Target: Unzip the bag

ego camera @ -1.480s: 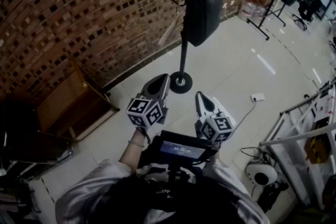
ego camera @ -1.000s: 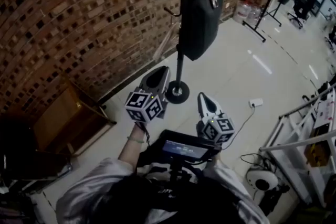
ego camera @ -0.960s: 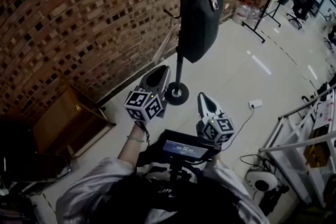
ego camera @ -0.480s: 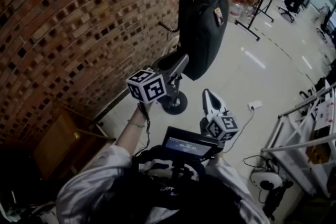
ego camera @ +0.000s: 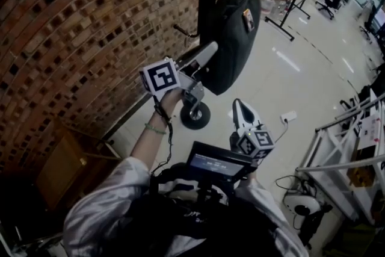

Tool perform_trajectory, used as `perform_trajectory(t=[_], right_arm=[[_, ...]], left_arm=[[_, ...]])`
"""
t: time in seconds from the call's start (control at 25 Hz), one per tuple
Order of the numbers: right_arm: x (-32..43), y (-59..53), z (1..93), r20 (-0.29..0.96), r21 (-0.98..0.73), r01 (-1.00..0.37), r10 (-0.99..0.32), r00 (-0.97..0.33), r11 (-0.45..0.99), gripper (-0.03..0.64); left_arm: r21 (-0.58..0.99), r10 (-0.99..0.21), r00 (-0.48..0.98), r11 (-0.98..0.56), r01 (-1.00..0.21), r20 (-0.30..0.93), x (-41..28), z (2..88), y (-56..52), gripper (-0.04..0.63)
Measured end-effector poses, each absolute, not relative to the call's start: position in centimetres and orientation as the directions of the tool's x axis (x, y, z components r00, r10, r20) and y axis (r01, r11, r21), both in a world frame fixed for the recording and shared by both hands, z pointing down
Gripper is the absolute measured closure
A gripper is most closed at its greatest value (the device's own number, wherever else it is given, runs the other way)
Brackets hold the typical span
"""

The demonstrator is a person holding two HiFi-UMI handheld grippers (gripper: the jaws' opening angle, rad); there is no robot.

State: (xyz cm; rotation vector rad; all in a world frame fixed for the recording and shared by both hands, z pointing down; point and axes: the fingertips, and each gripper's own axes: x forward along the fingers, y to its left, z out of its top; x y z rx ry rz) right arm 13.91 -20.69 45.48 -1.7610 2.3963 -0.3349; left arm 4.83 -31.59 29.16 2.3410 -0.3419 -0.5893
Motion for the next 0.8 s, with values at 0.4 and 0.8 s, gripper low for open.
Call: perform_trajectory(t=[0.4, 0.8], right_arm=[[14.8, -22.2, 44.8, 0.02, -0.261, -0.904, -0.934, -0.355, 0.338, 0.629], [15.4, -22.1, 46.6, 0.059, -0.279, -0.889, -0.917, -0.394, 0.364, 0.629]], left_arm=[[0.721, -0.387, 0.837, -0.693, 0.014, -0.388, 5.6, 27.1, -32.3, 0.457], [0.785, -0.394, 0.812, -0.607, 0.123, -0.432, 5.1, 27.5, -33.2, 0.457]])
